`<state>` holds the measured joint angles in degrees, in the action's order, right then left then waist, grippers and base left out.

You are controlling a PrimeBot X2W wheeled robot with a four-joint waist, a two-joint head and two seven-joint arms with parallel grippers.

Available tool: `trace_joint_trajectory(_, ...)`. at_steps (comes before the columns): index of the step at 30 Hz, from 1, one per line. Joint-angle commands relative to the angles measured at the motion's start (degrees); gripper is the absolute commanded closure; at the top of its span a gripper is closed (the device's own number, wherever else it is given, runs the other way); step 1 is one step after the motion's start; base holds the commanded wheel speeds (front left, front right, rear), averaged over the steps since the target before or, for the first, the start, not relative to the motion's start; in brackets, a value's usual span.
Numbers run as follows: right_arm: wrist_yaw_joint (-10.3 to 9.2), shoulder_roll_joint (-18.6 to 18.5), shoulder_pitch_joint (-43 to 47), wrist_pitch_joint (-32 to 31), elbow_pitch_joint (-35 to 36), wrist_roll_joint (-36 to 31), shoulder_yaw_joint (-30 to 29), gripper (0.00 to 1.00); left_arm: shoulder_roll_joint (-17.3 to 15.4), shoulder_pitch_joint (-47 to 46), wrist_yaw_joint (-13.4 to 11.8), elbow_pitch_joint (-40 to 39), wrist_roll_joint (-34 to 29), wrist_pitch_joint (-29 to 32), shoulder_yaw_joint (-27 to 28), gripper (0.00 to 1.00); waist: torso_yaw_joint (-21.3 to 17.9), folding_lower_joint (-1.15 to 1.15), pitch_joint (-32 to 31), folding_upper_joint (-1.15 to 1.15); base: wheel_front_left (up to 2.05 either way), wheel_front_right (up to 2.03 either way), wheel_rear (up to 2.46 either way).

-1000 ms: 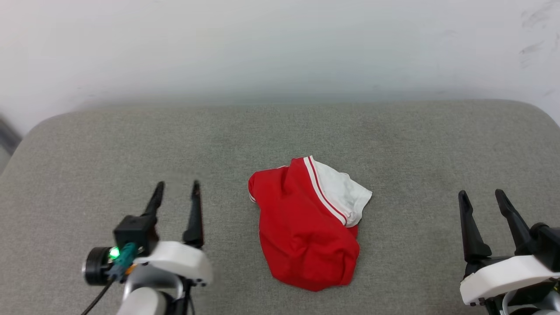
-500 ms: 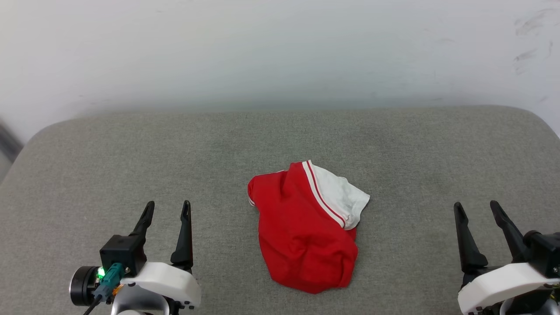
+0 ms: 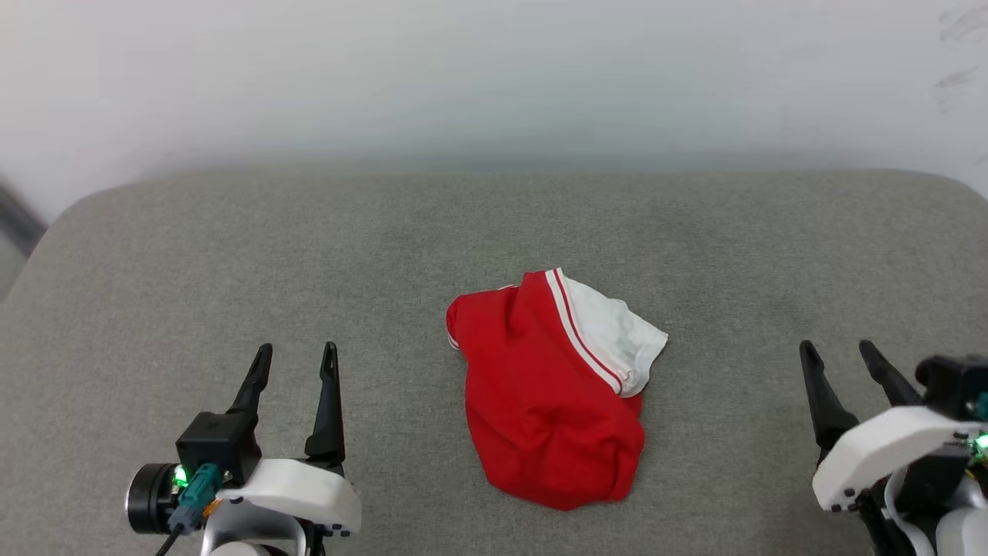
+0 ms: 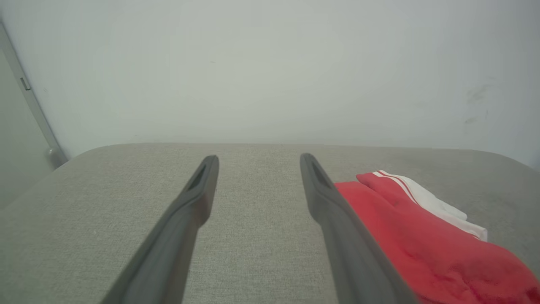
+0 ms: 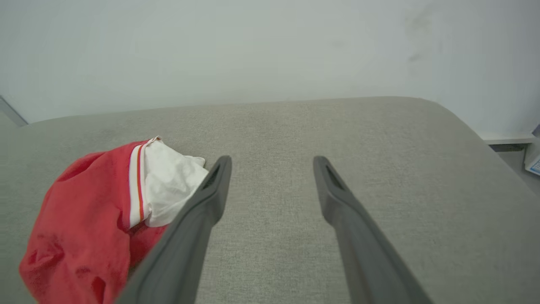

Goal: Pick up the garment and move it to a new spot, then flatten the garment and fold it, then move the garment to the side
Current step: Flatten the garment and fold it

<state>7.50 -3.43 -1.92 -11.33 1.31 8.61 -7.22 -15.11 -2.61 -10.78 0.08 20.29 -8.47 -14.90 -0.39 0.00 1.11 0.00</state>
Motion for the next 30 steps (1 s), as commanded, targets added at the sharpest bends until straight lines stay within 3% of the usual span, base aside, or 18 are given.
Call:
trace_joint_trajectory(1,-0.02,-1.6,-3.2,-3.2,-2.0,1.8,0.3,0.00,0.5,-1.2,0.1,-0.3,-0.3,-0.7,-0.5,0.00,1.7,0.00,1.7,0.00,0.00,0.00,0.00)
trace_joint_trajectory(10,-0.03,-8.2,-13.3,-23.8,-11.1,9.2,5.3,0.00,2.4,-4.5,1.1,0.7,-0.8,-2.7,-2.4,0.00,7.4,0.00,5.9,0.00,0.00,0.00,0.00)
trace_joint_trajectory(14,-0.02,-10.3,-17.8,-29.8,-15.3,11.6,7.8,0.00,3.5,-6.2,1.7,1.3,-0.9,-3.6,-3.4,0.00,10.4,0.00,7.9,0.00,0.00,0.00,0.00)
trace_joint_trajectory(22,-0.02,-11.5,-25.0,-32.6,-26.7,14.9,13.7,0.00,5.0,-8.4,2.3,3.4,-0.5,-5.0,-4.2,0.00,13.6,0.00,11.1,0.00,0.00,0.00,0.00)
trace_joint_trajectory(30,-0.02,-10.7,-25.3,-32.9,-36.8,17.9,18.2,0.00,5.4,-9.3,2.5,5.0,-0.6,-5.7,-4.3,0.00,13.9,0.00,11.5,0.00,0.00,0.00,0.00)
